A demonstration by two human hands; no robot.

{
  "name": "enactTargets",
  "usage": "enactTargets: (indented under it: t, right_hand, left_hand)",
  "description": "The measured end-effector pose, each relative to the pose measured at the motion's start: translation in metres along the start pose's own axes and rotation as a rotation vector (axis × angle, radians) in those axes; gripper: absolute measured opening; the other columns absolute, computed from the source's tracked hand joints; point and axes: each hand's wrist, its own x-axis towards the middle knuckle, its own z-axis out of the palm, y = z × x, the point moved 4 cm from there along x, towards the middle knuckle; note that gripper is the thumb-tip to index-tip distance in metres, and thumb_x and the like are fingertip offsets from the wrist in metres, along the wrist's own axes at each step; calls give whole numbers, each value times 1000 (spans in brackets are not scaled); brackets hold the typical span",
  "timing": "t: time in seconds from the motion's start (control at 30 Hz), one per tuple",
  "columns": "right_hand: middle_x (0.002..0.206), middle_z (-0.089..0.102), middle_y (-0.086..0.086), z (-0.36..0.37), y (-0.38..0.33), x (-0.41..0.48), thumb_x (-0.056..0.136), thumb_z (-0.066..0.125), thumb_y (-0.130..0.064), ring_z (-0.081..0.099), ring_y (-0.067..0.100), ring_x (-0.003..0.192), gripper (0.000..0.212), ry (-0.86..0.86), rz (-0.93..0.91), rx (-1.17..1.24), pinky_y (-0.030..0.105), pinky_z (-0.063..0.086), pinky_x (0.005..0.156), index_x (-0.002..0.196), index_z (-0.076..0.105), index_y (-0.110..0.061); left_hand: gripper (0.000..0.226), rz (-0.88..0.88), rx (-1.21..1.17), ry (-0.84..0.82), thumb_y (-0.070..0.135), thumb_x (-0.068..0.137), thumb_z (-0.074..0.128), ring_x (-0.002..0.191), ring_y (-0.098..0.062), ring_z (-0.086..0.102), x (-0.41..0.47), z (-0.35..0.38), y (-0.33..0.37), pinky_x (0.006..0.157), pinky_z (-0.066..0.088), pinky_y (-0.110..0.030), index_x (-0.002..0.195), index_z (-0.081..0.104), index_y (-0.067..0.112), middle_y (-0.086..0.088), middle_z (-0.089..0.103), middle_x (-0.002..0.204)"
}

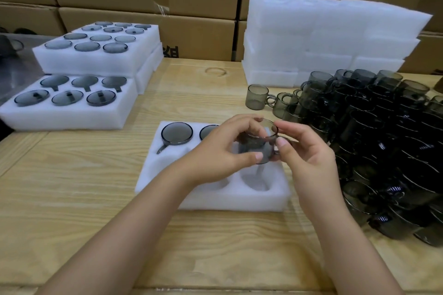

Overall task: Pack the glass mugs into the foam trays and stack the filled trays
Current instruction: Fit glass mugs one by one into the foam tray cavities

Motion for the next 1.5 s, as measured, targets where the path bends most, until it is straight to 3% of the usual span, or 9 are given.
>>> enactTargets:
  t: [0.23,0.43,0.73,0.83,1.07,1.2,1.3,1.4,1.5]
  right_hand:
    - [95,71,3,0,2,1,94,49,-4,65,13,83,25,-54,66,3,24,54,74,100,68,-20]
    - [86,71,-9,1,2,1,82,51,-39,63,1,84,30,-144,115,-18,14,50,78,94,70,-19]
    - [90,72,-13,-1,8,5,95,49,-16,62,-2,86,23,-174,62,-145,13,46,79,94,72,-16]
    - [81,71,-16,2,11,8,95,50,-13,62,-6,80,24,-139,70,-109,7,44,73,87,72,-16]
    - [103,71,-9,13,18,9,97,44,-9,58,0,109,30,-229,68,-131,21,40,96,90,72,-17]
    - [117,64,-14,9,24,9,98,42,-9,37,-4,131,36,-290,111,-175,44,15,117,89,70,-29]
    - [122,60,-15,8,25,7,99,41,-9,29,-5,134,35,-315,107,-204,37,18,117,97,67,-33]
    - [129,55,-10,10,26,5,98,43,-6,31,2,135,32,-277,61,-294,22,24,112,110,63,-27]
    - [132,50,-11,14,27,3,96,45,-3,28,2,136,30,-276,40,-381,16,22,107,101,63,-26]
  left_hand:
    - [36,58,118,143,22,59,90,90,-6,57,-9,-2,6,77,45,-14,78,60,29,9,58,105]
    - [49,57,288,104,34,49,93,86,-13,51,-11,5,4,76,46,-25,73,53,21,7,48,99]
    - [33,101,252,66,27,58,91,82,-3,53,-16,3,9,75,43,-14,68,59,27,5,52,91]
    - [38,73,315,101,36,56,90,71,-10,54,-17,3,6,69,49,-32,66,59,17,5,48,84]
    - [42,60,454,114,47,52,89,76,-6,45,-15,4,5,70,43,-32,61,55,24,9,41,78]
    - [25,116,411,60,45,76,71,92,3,51,-17,6,6,82,42,-21,73,66,21,10,54,96]
    - [31,156,427,13,32,88,54,114,-8,55,-17,9,7,93,44,-32,87,76,11,7,61,129]
    - [34,127,535,-36,36,88,51,115,-14,58,-19,8,6,88,48,-37,93,77,15,9,55,137]
    - [32,101,682,-102,41,92,50,130,-13,47,-23,10,1,107,37,-32,104,74,24,11,46,144]
